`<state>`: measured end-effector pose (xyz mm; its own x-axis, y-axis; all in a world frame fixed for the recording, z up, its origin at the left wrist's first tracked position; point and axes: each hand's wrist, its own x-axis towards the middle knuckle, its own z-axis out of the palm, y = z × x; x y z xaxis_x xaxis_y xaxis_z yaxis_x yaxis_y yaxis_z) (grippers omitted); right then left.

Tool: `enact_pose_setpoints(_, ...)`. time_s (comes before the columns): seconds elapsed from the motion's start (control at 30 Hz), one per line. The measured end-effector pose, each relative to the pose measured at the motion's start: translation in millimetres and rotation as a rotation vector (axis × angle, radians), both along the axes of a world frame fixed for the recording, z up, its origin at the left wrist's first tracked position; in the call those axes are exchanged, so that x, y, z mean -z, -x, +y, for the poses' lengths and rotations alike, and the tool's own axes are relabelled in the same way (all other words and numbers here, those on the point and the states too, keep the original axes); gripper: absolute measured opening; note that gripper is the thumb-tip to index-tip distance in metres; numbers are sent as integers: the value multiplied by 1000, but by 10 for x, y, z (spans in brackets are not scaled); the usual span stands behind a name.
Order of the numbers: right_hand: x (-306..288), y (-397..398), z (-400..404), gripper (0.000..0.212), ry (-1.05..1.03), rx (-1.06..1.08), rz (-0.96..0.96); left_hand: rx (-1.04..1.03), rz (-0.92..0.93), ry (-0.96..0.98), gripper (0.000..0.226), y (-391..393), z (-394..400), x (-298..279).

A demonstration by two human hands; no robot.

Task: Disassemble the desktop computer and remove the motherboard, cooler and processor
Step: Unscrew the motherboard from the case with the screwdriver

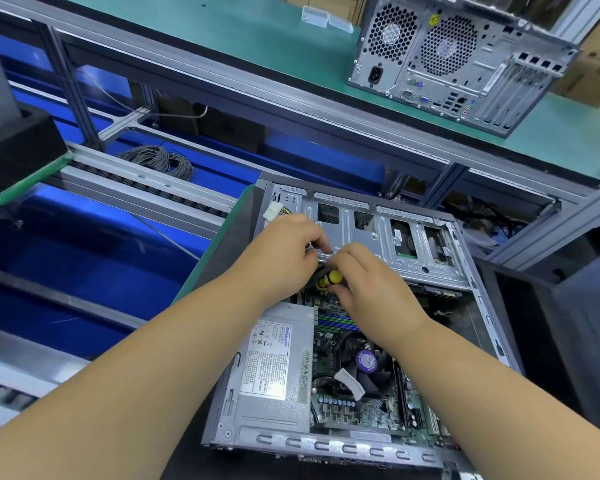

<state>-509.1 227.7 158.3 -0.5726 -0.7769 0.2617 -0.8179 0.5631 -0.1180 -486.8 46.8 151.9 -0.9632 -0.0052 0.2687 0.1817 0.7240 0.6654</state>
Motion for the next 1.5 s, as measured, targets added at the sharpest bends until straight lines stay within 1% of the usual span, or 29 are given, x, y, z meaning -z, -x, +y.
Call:
enact_pose_setpoints(0.13,-30,-23,18,16,-5,39,16,-1,-4,-2,25,-5,-2,-11)
enact_pose_setpoints(0.33,10,-31,58,13,7,68,-41,-4,-5,-7,26,-13,2,-12)
enact_pose_setpoints(0.43,12,-46,39,14,26,69,-35,-2,-1,1,26,-10,3,-10)
enact_pose_setpoints(0.57,4,-49,19,23,63,91,-86,-3,-1,-2,26,-5,5,-6)
enact_pose_setpoints(0.73,-3,-50,37,24,63,103,-90,-6,-5,0,26,-11,4,-14)
enact_pose_setpoints(0.83,15,-55,37,16,76,106,-116,-5,-8,1,26,-17,6,-18)
enact_pose_setpoints(0.93,29,-54,23,13,70,102,-83,-6,-9,-2,26,-17,6,-23)
enact_pose_setpoints(1.07,16,-52,15,26,66,115,-99,-5,0,-9,26,-18,6,-18)
enact_pose_setpoints(1.27,-2,-47,20,27,55,146,-108,-1,-2,4,27,-7,0,-9)
enact_pose_setpoints(1.37,19,-69,15,18,87,129,-141,-3,-1,4,27,-10,1,-10)
enact_pose_setpoints(1.5,44,-83,-8,16,76,126,-84,-3,-2,2,26,-11,3,-15)
